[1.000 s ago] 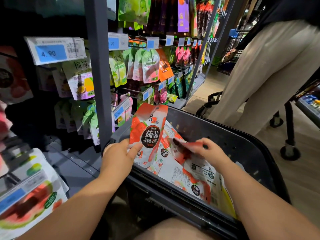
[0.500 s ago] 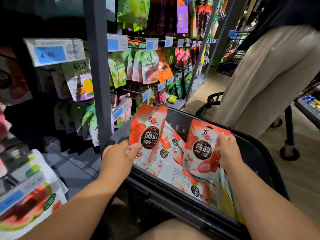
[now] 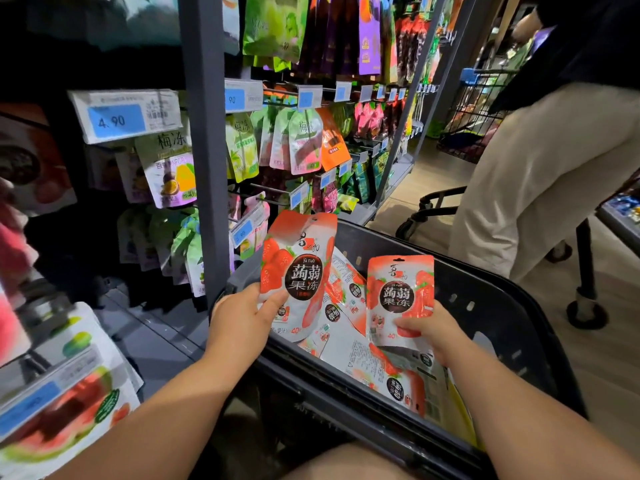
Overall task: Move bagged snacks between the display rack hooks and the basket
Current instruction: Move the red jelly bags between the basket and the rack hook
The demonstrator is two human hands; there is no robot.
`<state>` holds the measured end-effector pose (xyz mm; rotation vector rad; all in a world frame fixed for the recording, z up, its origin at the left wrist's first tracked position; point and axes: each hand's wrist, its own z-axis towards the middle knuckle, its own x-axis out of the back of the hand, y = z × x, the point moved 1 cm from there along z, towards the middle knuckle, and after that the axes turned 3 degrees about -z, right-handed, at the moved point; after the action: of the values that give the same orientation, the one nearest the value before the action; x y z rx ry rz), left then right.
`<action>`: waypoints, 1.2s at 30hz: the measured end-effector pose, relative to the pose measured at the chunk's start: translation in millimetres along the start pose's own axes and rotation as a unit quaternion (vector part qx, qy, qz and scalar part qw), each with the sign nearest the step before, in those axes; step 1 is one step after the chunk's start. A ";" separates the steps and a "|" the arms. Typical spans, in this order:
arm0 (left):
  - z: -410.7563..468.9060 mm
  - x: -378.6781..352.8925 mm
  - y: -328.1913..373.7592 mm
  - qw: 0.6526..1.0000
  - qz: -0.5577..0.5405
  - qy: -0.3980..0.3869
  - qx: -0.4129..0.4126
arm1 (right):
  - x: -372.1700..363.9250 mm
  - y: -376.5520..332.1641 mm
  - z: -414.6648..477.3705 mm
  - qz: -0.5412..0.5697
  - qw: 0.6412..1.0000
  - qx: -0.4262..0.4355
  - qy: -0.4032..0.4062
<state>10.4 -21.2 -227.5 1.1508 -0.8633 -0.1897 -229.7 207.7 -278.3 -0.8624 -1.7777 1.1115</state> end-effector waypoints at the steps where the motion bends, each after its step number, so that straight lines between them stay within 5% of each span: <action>1: -0.9 0.2 1.1 1.000 -0.014 0.000 0.007 | 1.1 -1.6 0.6 0.010 1.000 0.004 0.008; 10: -3.7 27.9 29.0 0.974 -0.203 0.056 0.078 | -9.1 -48.3 -19.1 0.120 0.988 0.098 -0.005; 19: -8.2 119.7 50.5 0.996 -0.017 0.080 0.043 | -64.6 -117.7 -65.8 0.141 0.959 0.207 -0.133; 29: -97.8 176.7 15.9 0.987 -0.092 0.128 0.023 | -150.3 -136.4 -100.9 0.124 0.939 0.259 -0.192; 36: -112.0 200.6 -25.6 0.982 -0.064 0.146 0.100 | -211.7 -131.2 -110.4 0.171 0.930 0.204 -0.255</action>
<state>229.2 -61.1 -164.3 1.3840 -0.5567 -0.0381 -58.9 13.6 -192.5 -0.6753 -1.7218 2.0006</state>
